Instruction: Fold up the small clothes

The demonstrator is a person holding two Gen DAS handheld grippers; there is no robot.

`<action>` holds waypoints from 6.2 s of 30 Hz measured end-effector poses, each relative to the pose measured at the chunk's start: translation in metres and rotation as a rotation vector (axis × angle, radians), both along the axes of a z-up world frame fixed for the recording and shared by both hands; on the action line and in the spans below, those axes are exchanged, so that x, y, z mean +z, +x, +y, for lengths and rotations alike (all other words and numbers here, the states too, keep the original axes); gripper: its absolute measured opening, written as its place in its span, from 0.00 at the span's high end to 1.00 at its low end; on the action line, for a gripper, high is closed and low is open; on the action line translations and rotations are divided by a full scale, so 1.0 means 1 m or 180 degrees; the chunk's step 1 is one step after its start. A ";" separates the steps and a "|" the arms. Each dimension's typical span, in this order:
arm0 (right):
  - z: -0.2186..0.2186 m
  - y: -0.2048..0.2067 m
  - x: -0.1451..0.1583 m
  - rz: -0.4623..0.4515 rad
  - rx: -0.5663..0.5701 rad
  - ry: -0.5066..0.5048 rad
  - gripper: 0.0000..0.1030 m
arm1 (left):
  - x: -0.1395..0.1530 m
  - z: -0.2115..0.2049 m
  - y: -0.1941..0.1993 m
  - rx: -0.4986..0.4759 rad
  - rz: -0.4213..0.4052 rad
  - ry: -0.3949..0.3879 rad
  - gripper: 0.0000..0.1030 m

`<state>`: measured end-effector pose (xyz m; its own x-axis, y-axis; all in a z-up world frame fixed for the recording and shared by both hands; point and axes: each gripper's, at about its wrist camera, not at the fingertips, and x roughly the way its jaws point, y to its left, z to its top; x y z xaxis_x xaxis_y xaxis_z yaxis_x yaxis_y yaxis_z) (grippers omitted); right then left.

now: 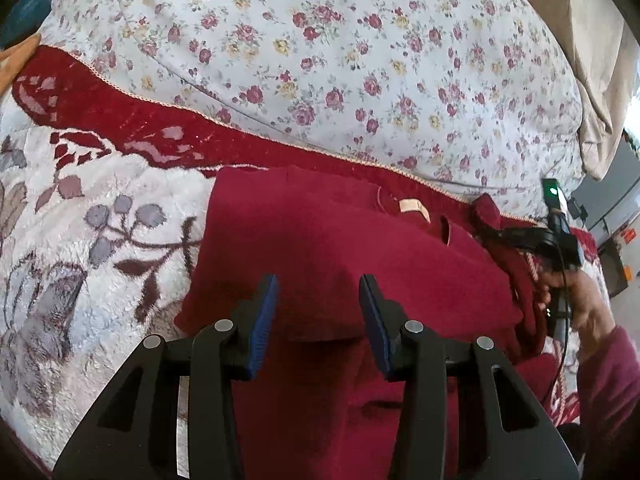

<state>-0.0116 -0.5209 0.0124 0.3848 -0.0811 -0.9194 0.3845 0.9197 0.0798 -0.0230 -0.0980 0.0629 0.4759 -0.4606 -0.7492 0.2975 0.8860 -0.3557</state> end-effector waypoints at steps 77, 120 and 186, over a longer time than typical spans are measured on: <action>0.036 -0.091 0.016 -0.0614 0.0074 -0.0032 0.86 | -0.026 -0.018 0.045 -0.0002 0.0354 0.0242 0.91; 0.144 -0.306 0.031 -0.0404 0.1334 0.0704 0.93 | -0.018 0.058 -0.158 -0.0421 0.0547 0.0270 0.38; 0.225 -0.359 -0.004 0.0041 0.1523 0.1884 0.55 | -0.014 0.119 -0.222 -0.0295 0.0707 0.0571 0.94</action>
<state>-0.3704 -0.2955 0.0081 0.2430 0.6000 -0.7622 -0.0413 0.7914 0.6098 -0.2450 0.0215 0.0488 0.2532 -0.3451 -0.9038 0.3123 0.9133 -0.2613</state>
